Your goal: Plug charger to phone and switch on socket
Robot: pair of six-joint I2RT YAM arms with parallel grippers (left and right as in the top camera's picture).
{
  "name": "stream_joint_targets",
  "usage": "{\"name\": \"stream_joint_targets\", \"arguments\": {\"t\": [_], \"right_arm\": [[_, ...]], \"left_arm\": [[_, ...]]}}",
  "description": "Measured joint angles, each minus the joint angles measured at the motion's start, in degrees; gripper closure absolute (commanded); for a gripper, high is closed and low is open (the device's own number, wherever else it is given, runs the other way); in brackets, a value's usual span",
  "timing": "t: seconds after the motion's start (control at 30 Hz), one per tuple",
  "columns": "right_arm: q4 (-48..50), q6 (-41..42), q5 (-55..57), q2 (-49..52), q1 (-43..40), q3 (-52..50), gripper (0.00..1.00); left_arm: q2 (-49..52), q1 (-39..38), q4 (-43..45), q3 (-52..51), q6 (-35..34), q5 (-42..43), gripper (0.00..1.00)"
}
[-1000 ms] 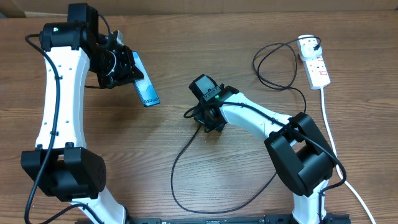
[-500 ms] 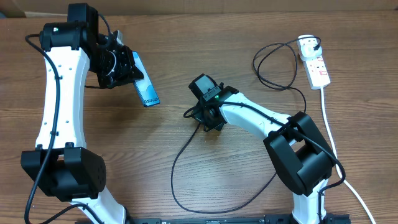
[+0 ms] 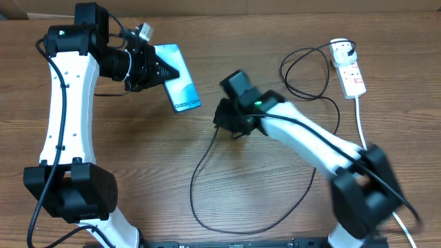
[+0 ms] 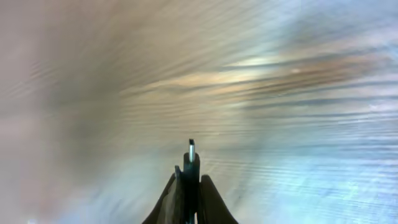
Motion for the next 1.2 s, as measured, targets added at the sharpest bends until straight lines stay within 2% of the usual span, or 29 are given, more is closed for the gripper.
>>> {"name": "stream_joint_targets", "arguments": {"t": [0.2,0.5,0.83,1.03,1.2], "right_arm": [[-2.5,-11.4,-13.0,-13.4,-0.8,0.0,0.96],[-5.8,-21.9,-30.9,-16.9,-0.8,0.0,0.96],[-4.3,-25.3,-45.9,-16.9,-4.8,0.0,0.96],[1.2,-26.1,-57.0,-16.9,-8.7,0.0,0.96],[1.5,-26.1,-60.7,-16.9,-8.6,0.0,0.96]], "left_arm": [[0.0,0.0,1.7,0.0,2.4,13.6,0.96],[0.0,0.0,3.5,0.0,3.2,26.7,0.96],[0.0,0.0,1.0,0.0,1.9,28.2,0.96],[0.0,0.0,-0.3,0.0,1.9,28.2,0.96],[0.0,0.0,-2.6,0.0,1.9,27.4,0.96]]}}
